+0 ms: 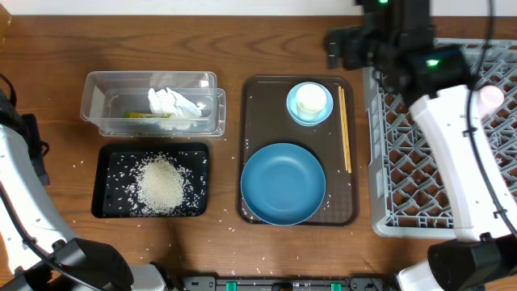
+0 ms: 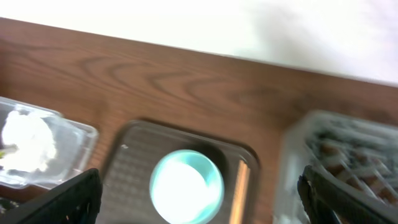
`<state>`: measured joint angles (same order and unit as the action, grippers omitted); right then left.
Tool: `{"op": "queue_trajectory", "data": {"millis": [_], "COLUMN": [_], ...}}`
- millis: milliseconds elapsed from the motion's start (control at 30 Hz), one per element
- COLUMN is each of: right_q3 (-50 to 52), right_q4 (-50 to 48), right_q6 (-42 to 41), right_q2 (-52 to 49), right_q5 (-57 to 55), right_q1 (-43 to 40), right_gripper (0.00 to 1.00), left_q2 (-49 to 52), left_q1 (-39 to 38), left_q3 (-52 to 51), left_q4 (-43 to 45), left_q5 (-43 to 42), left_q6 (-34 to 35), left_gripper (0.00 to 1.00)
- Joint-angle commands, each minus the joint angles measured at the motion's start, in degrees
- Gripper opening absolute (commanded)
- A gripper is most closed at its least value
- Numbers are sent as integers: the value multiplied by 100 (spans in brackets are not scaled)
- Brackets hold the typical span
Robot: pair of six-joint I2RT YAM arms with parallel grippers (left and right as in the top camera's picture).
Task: Sort waste into correct bins and load items into the dishwasher rack
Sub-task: 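Move the right gripper to the pale green cup and grasp it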
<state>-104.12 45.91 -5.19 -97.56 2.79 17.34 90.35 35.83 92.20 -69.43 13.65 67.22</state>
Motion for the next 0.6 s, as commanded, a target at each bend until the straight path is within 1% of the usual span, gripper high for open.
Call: {"op": "queue_trajectory", "data": {"millis": [0, 67, 133, 167, 200, 233, 267, 300, 333, 367, 400, 567], "right_q3": [203, 332, 455, 479, 483, 483, 483, 483, 483, 483, 483, 483], "right_q4": [-223, -376, -546, -566, -560, -535, -498, -472, -450, -431, -402, -103], "right_q6": [57, 61, 57, 55, 20, -81, -170, -234, -254, -254, -273, -424], "right_q2": [-232, -391, -638, -782, -918, -1075, -1211, -1331, -1449, -1543, -1631, -1884], "right_q5": [-105, -118, -197, -195, -195, -192, -190, -192, -190, -190, -188, -168], "right_q1": [424, 592, 699, 734, 758, 787, 811, 828, 848, 855, 857, 861], "right_gripper": [99, 99, 90, 82, 71, 58, 44, 35, 30, 27, 26, 27], "left_q2": [11, 11, 11, 11, 11, 11, 11, 11, 11, 11, 11, 11], "left_q1": [11, 11, 11, 11, 11, 11, 11, 11, 11, 11, 11, 11], "left_q3": [-15, -15, -15, -15, -15, -15, -15, -15, -15, -15, -15, -15], "left_q4": [-39, -39, -39, -39, -39, -39, -39, -39, -39, -39, -39, -39], "left_q5": [33, 33, 33, 33, 33, 33, 33, 33, 33, 33, 33, 33], "left_q6": [-57, -57, -57, -57, -57, -57, -57, -57, -57, -57, -57, -57], "left_gripper": [89, 89, 89, 89, 89, 89, 89, 89, 89, 89, 89, 89]}}
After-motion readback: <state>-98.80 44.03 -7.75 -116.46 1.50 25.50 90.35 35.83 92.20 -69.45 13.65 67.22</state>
